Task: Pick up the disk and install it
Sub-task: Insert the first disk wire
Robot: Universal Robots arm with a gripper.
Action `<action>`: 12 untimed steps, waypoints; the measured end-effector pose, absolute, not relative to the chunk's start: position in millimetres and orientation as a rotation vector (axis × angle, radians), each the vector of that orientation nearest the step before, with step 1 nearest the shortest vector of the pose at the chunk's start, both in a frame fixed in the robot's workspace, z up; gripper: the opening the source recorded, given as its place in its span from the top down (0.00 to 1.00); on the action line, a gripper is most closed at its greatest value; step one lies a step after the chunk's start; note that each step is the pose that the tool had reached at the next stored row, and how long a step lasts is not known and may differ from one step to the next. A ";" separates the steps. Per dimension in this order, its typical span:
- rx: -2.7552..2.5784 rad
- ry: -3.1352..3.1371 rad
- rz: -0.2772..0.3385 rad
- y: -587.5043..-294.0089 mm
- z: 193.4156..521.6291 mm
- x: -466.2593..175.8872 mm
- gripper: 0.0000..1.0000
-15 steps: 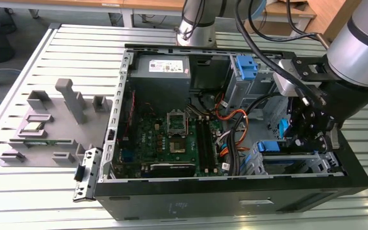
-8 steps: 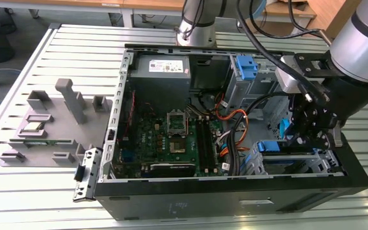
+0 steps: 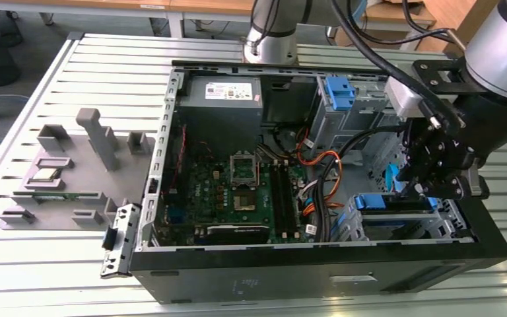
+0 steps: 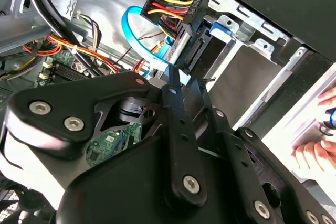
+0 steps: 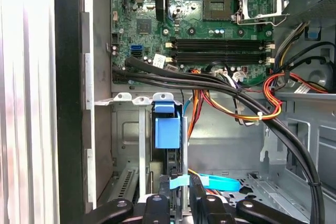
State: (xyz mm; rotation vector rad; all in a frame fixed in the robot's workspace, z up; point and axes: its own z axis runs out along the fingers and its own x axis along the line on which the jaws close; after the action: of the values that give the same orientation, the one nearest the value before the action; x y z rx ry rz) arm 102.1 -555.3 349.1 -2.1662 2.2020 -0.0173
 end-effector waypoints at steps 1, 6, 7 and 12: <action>-2.166 2.202 -0.017 -555.3 349.1 102.1 0.71; -2.192 2.230 0.042 -555.3 348.6 102.7 0.71; -2.194 2.232 0.045 -555.3 348.6 102.7 0.71; -2.194 2.232 0.045 -555.4 348.6 104.0 0.71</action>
State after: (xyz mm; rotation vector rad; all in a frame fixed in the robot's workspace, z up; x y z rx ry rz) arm 104.0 -555.4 348.6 -2.1942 2.2320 0.0452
